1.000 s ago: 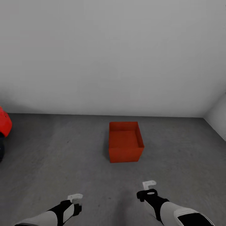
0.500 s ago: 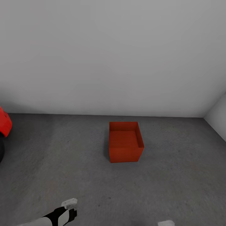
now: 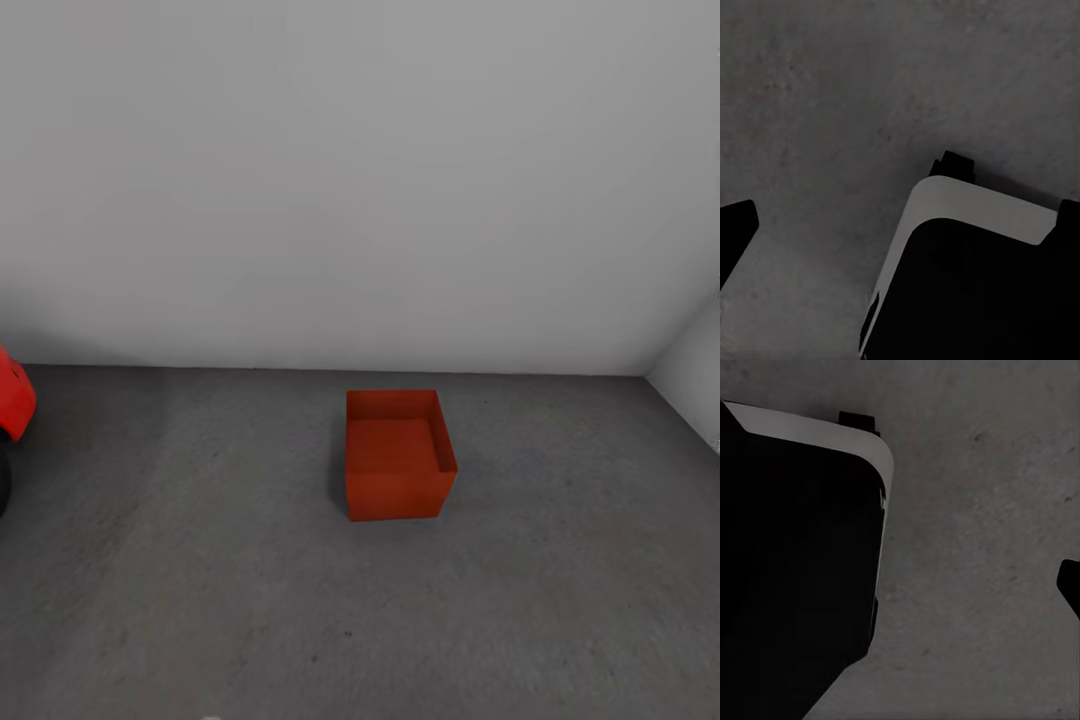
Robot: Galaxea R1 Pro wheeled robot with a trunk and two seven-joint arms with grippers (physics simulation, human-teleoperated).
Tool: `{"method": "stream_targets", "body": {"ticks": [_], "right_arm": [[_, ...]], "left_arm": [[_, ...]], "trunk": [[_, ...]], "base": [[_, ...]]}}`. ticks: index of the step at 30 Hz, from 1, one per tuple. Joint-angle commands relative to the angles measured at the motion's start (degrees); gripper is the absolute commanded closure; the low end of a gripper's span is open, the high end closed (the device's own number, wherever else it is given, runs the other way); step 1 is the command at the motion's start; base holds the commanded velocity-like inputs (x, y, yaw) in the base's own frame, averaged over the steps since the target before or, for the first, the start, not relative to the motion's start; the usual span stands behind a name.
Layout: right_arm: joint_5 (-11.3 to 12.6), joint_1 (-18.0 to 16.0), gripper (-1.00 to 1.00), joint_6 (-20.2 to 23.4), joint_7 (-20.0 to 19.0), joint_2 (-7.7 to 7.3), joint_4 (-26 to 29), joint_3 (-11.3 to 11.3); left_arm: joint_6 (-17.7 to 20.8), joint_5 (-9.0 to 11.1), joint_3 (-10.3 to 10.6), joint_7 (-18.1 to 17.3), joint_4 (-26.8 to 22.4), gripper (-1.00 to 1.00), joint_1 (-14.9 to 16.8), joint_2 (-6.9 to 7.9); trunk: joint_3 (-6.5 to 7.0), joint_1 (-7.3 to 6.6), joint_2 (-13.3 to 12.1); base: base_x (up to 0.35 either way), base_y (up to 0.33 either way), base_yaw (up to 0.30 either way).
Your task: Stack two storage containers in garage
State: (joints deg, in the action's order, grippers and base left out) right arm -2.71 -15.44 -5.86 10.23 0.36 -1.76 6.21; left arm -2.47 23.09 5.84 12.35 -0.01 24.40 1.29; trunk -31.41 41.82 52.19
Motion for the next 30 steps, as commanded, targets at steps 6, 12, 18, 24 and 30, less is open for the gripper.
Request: {"method": "stream_targets", "body": {"ticks": [6, 12, 18, 24, 30], "right_arm": [[-0.2, 0.25, -1.0, -0.6, -1.83, 0.02, -0.22, 0.29], [-0.16, 0.31, -1.0, -0.64, -4.7, -0.19, -0.24, 0.29], [0.46, 0.32, -1.0, -0.72, -6.44, -0.34, -0.24, 0.29], [0.58, 0.32, -1.0, -0.73, -6.66, -0.24, -0.25, 0.29], [0.38, 0.32, -1.0, -0.68, -6.92, -0.17, -0.26, 0.29]], "left_arm": [[-0.79, -0.03, 0.6, -0.09, -0.34, -1.0, -0.19, -0.01], [-0.76, 0.15, 0.72, -0.13, -0.15, -1.0, -0.22, 0.02], [-1.0, -0.05, 0.72, -0.14, -0.3, -1.0, -0.23, 0.0], [-0.96, 0.16, 0.72, -0.14, -0.12, -1.0, -0.21, 0.02], [-0.97, 0.13, 0.72, -0.14, -0.11, -1.0, -0.22, 0.01]], "trunk": [[0.47, 0.0, 0.03], [1.02, 0.0, 0.03], [1.58, 0.0, 0.03], [2.14, 0.0, 0.03], [2.7, 0.0, 0.03]], "base": [[0.0, 0.0, -0.045], [0.0, 0.0, -0.007], [0.0, 0.0, -0.001], [0.0, 0.0, 0.0], [0.0, 0.0, 0.0]]}}
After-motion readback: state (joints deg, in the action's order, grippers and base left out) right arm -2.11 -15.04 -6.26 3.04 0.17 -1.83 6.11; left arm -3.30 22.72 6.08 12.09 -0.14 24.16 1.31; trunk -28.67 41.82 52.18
